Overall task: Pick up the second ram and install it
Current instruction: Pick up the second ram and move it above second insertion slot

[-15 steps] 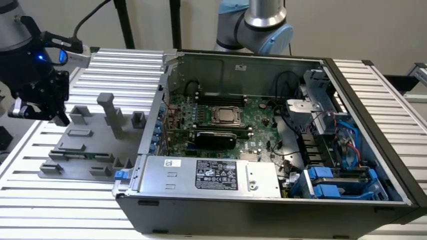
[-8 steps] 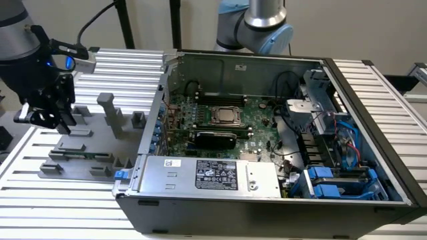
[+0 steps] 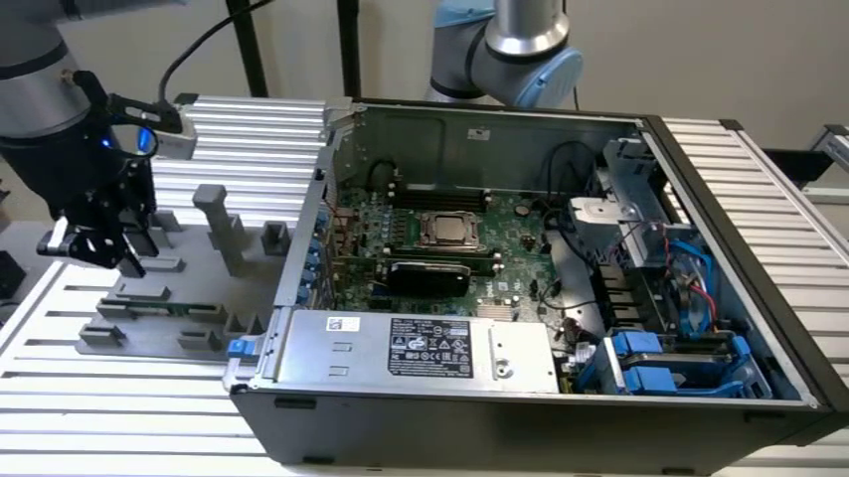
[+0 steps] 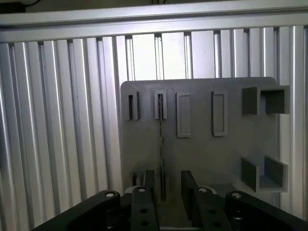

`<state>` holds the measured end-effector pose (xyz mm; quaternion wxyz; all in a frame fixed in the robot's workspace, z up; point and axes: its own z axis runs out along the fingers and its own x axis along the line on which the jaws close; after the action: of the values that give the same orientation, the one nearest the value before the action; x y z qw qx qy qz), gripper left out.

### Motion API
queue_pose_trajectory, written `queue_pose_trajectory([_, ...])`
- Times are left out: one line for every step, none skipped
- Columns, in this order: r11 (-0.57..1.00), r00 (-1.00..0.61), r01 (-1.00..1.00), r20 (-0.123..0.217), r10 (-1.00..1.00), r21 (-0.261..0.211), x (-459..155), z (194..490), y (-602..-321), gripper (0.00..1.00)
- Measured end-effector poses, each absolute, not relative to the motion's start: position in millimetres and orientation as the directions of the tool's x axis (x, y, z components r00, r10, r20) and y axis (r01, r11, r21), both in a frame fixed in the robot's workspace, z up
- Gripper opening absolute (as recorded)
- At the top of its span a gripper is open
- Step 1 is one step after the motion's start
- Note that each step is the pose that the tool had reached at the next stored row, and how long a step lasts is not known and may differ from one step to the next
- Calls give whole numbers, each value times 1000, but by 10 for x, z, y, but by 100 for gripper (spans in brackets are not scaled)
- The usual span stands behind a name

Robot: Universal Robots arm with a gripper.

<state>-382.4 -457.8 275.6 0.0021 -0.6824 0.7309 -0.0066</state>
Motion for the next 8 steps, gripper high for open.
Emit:
queue_pose_trajectory([68, -68, -998, 6, -998, -12, -3824, 2737, -4578, 100])
queue_pose_trajectory([68, -68, -998, 6, -998, -12, -3824, 2719, -4578, 100])
queue_pose_trajectory([68, -68, -998, 6, -998, -12, -3824, 2701, -4578, 100])
queue_pose_trajectory([67, -67, -998, 6, -998, -13, -3824, 2683, -4578, 100])
queue_pose_trajectory([67, -67, -998, 6, -998, -13, -3824, 2664, -4578, 100])
queue_pose_trajectory([67, -67, -998, 6, -998, -13, -3824, 2647, -4578, 100])
queue_pose_trajectory([67, -67, -998, 6, -998, -13, -3824, 2629, -4578, 100])
queue_pose_trajectory([67, -67, -998, 6, -998, -13, -3824, 2609, -4578, 100])
